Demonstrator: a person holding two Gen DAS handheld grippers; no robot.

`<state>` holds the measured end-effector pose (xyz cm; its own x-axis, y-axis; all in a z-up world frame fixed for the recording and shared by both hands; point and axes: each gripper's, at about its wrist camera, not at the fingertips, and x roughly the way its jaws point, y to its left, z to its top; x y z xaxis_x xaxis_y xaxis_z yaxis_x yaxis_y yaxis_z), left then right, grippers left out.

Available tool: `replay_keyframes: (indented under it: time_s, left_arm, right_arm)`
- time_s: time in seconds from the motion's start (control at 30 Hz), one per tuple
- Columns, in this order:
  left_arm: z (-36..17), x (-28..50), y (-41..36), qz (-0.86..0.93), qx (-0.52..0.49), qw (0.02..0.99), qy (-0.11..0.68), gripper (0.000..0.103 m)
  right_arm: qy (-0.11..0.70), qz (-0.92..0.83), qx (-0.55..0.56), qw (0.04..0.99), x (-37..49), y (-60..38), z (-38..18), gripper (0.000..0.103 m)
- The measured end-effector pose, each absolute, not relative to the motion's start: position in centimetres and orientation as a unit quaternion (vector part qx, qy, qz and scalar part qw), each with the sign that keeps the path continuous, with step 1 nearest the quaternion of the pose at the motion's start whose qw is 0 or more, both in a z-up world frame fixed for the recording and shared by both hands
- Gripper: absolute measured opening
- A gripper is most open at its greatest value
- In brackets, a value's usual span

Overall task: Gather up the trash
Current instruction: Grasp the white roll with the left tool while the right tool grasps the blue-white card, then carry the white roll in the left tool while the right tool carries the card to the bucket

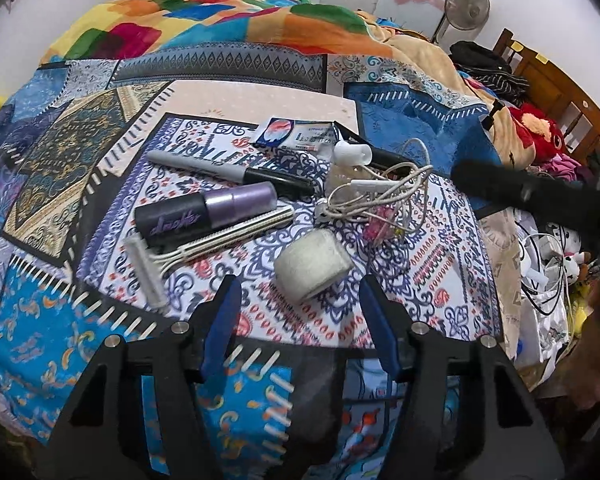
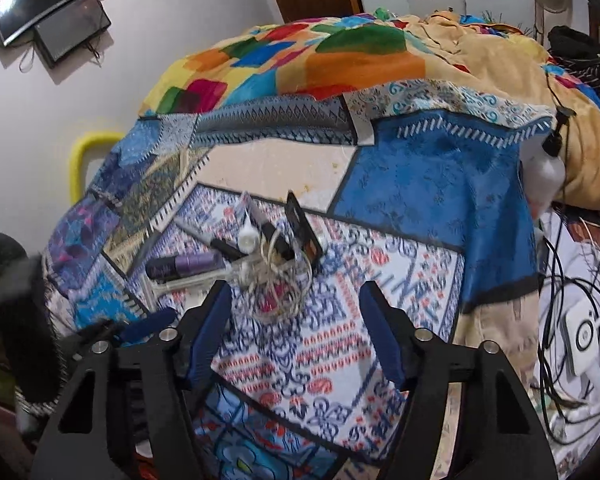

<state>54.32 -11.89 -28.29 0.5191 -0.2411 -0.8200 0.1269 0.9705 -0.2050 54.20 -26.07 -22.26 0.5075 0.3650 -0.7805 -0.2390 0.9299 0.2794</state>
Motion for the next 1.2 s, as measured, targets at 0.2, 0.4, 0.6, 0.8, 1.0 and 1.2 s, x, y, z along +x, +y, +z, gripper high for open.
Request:
replay_keyframes:
  time_s: [0.2, 0.4, 0.6, 0.8, 1.0, 1.2]
  left_arm:
    - [-28.8, 54.9, -11.8, -0.108, -0.064, 0.871, 0.474, 0.026]
    - [-28.0, 53.8, -10.3, -0.099, -0.077, 0.883, 0.451, 0.025]
    - [-26.5, 52.4, -8.2, -0.081, -0.085, 0.894, 0.433, 0.025]
    - [-25.8, 52.0, -6.5, -0.068, -0.101, 0.898, 0.423, 0.025]
    - [-25.2, 51.3, -5.8, -0.056, -0.11, 0.9, 0.418, 0.025]
    - [-23.5, 50.3, -5.1, -0.047, -0.111, 0.905, 0.409, 0.025]
  right_arm:
    - [0.461, 0.204, 0.065, 0.861, 57.2, -24.7, -21.0, 0.055]
    - [0.479, 0.232, 0.021, 0.846, 59.8, -20.8, -22.1, 0.033]
    - [0.498, 0.249, -0.022, 0.83, 60.8, -18.1, -24.1, 0.03]
    - [0.52, 0.248, -0.03, 0.817, 61.2, -17.3, -25.9, 0.014]
    - [0.516, 0.25, -0.02, 0.819, 61.0, -17.3, -25.9, 0.006]
    - [0.494, 0.241, -0.014, 0.835, 60.1, -17.6, -23.4, 0.006]
